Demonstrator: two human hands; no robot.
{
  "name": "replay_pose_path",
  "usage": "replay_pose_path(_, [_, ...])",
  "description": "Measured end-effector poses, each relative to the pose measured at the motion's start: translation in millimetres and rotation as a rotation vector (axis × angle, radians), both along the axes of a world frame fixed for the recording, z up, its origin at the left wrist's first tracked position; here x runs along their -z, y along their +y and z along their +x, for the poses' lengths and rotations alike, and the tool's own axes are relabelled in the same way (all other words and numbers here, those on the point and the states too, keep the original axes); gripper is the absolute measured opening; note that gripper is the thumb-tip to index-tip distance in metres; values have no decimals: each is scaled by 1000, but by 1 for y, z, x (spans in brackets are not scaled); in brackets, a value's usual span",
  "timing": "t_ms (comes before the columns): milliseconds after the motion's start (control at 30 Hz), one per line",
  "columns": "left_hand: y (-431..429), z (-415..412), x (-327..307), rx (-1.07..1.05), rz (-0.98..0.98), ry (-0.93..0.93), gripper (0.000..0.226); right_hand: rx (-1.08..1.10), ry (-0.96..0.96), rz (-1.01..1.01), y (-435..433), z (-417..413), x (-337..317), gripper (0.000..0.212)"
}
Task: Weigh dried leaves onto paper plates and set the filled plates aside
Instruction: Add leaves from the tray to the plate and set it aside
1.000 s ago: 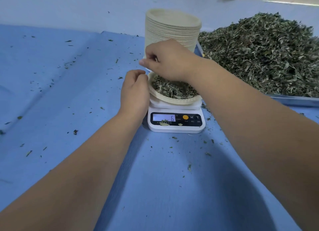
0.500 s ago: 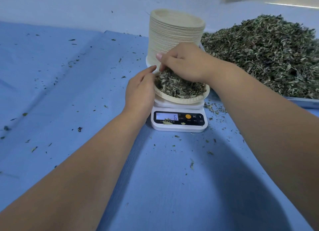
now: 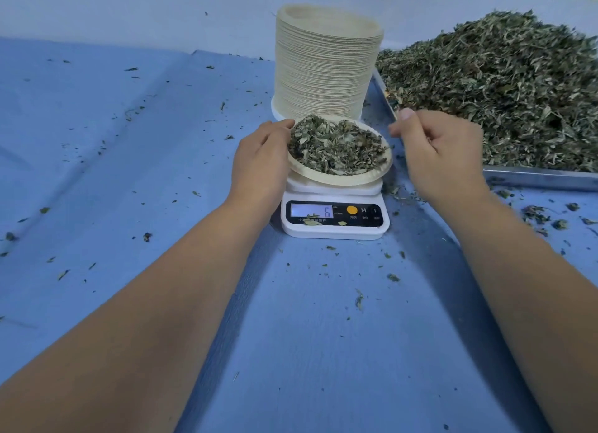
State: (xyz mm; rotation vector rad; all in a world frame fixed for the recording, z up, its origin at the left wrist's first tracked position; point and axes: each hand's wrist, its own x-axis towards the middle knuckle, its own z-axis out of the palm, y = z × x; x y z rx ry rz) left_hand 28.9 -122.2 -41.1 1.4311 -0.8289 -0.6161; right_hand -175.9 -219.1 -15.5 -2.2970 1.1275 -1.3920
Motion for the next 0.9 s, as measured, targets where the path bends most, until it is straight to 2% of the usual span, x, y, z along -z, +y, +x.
replay_pose_path(100, [0, -1, -3, 23, 45, -3, 43, 5, -17, -37, -5, -2, 2, 54])
replay_pose_path(200, [-1, -2, -4, 11, 109, -37, 40, -3, 66, -78, -3, 2, 6, 55])
replay_pose_path(367, [3, -4, -5, 45, 40, -140, 48, -15, 68, -48, -5, 2, 11, 54])
replay_pose_path(433, [5, -6, -5, 61, 69, -193, 46, -20, 64, -48, -5, 2, 11, 54])
replay_pose_path(533, [5, -10, -4, 78, 105, -243, 54, -14, 62, -49, -4, 0, 11, 52])
replay_pose_path(767, [8, -10, -8, 31, 74, -187, 51, -9, 65, -46, -5, -4, 8, 50])
replay_pose_path(900, [8, -11, -7, 46, 99, -187, 53, 21, 109, 0, -9, -7, 8, 36])
